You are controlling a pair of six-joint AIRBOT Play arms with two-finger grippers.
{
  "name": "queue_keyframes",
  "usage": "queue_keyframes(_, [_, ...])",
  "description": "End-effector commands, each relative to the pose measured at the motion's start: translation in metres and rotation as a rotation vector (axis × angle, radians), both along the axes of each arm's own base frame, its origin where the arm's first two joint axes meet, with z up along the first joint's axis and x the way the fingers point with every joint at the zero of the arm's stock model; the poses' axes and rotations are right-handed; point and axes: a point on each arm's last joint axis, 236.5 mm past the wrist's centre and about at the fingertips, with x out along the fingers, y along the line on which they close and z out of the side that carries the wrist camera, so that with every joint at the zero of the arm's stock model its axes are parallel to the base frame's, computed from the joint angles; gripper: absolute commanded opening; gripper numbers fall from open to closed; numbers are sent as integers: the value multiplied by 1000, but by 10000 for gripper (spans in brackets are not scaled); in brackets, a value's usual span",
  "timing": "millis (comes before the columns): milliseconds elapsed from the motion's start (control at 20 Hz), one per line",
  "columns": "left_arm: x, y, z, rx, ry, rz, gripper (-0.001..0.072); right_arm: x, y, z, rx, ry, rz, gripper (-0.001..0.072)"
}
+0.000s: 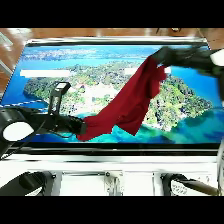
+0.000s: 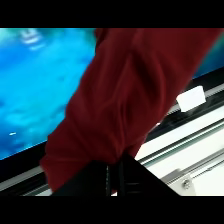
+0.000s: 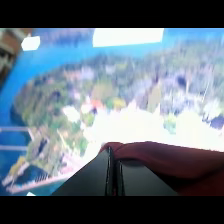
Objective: Fold the shirts.
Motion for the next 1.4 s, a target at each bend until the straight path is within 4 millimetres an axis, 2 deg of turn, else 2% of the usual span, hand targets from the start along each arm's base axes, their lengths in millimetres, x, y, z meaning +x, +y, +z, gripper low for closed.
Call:
queue_keyframes(0, [15,-28,0,-136,-12,35,44,8,45,-117,-88,230,103,63])
queue_keyframes(50, [23,-31,5,-156,-48,46,43,6,44,-137,-117,277,103,64])
queue_keyframes(100, [31,-31,11,-168,-87,57,43,5,44,-144,-110,305,102,99])
queue_keyframes(150, [38,-30,15,-181,-109,72,43,5,39,-143,-98,316,91,292])
queue_keyframes(200, [43,-28,17,-188,-119,85,43,1,33,-136,-76,331,90,600])
queue_keyframes(250, [48,-24,18,-190,-124,103,44,-7,23,-126,-66,346,99,672])
queue_keyframes(300, [51,-19,17,-188,-123,117,43,-22,10,-118,-73,378,124,672])
queue_keyframes(350, [54,-16,17,-187,-124,127,43,-45,-12,-118,-135,432,149,671])
queue_keyframes(450, [55,-15,17,-187,-124,133,43,-92,-72,-140,-320,628,119,645])
queue_keyframes(500, [56,-15,17,-186,-124,133,43,-116,-90,-152,-360,718,111,609])
queue_keyframes(600, [54,-14,16,-180,-124,125,43,-155,-100,-183,-300,833,77,609])
queue_keyframes(700, [54,-14,15,-172,-126,116,44,-190,-86,-228,-181,944,1,638])
queue_keyframes(750, [54,-14,16,-173,-127,116,44,-207,-69,-250,-105,993,-12,638])
queue_keyframes(800, [54,-14,16,-173,-128,116,43,-219,-54,-269,-49,1023,-25,638])
queue_keyframes(900, [54,-14,16,-173,-127,116,44,-228,-34,-301,20,1037,-101,638])
queue_keyframes(1100, [54,-14,16,-155,-152,83,44,-227,-2,-317,75,1029,-108,638])
queue_keyframes(1350, [59,-8,16,-143,-171,80,43,-208,31,-327,92,959,-140,637])
